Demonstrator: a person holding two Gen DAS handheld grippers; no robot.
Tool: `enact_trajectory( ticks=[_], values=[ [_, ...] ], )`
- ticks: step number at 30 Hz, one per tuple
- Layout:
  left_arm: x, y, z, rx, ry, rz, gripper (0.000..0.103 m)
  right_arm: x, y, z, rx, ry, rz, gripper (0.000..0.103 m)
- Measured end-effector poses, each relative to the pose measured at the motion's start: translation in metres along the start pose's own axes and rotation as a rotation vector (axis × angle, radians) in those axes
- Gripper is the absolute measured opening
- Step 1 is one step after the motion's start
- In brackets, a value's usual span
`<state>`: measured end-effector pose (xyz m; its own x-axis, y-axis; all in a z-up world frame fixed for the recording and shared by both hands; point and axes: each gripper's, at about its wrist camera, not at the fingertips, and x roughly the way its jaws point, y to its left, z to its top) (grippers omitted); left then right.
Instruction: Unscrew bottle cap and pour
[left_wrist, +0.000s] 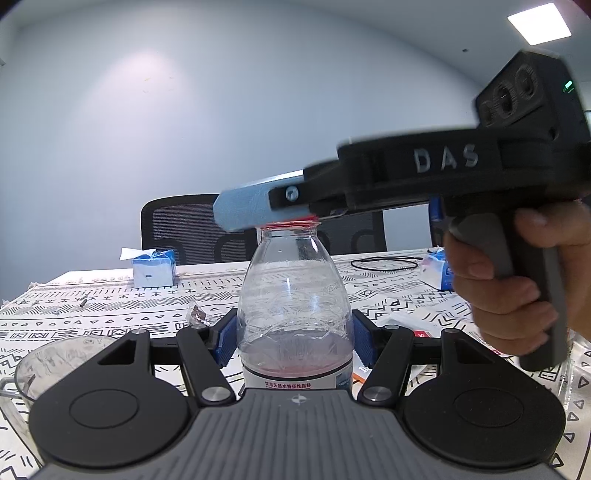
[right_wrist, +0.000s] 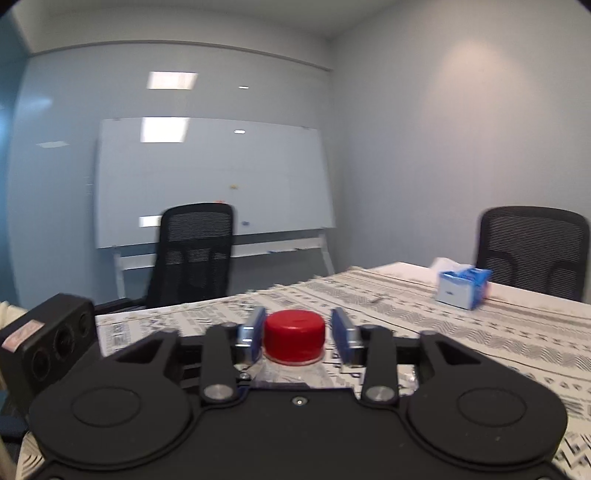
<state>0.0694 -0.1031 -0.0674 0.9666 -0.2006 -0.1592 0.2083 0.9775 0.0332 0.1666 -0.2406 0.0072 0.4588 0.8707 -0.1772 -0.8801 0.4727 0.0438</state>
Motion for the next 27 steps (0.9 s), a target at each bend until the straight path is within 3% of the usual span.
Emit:
enact_trajectory(
  ticks=[4, 9, 10, 11, 15, 22, 27],
  values=[
    [0.001, -0.001, 0.0, 0.005, 0.0, 0.003, 0.059, -0.005, 0.027, 0.005, 0.098, 0.002, -0.182, 0.056],
    [0.001, -0.002, 0.001, 0.011, 0.0, 0.003, 0.059, 0.004, 0.054, 0.0, 0.072, 0.025, -0.361, 0.057],
    [0.001, -0.002, 0.001, 0.012, 0.0, 0.003, 0.059, 0.006, 0.057, -0.001, 0.069, 0.031, -0.397, 0.054],
    [0.001, -0.001, 0.0, 0.008, 0.001, 0.004, 0.059, 0.008, 0.057, -0.003, 0.068, 0.036, -0.397, 0.035],
    [0.002, 0.001, 0.0, -0.005, 0.002, 0.007, 0.059, 0.009, 0.051, -0.008, 0.044, 0.032, -0.331, 0.035],
    [0.001, 0.001, 0.001, -0.005, 0.002, 0.005, 0.059, 0.005, 0.001, -0.015, 0.046, -0.009, -0.012, 0.035],
    [0.001, 0.001, 0.0, -0.002, -0.001, 0.004, 0.059, 0.006, -0.018, -0.02, 0.043, -0.045, 0.119, 0.035]
  ],
)
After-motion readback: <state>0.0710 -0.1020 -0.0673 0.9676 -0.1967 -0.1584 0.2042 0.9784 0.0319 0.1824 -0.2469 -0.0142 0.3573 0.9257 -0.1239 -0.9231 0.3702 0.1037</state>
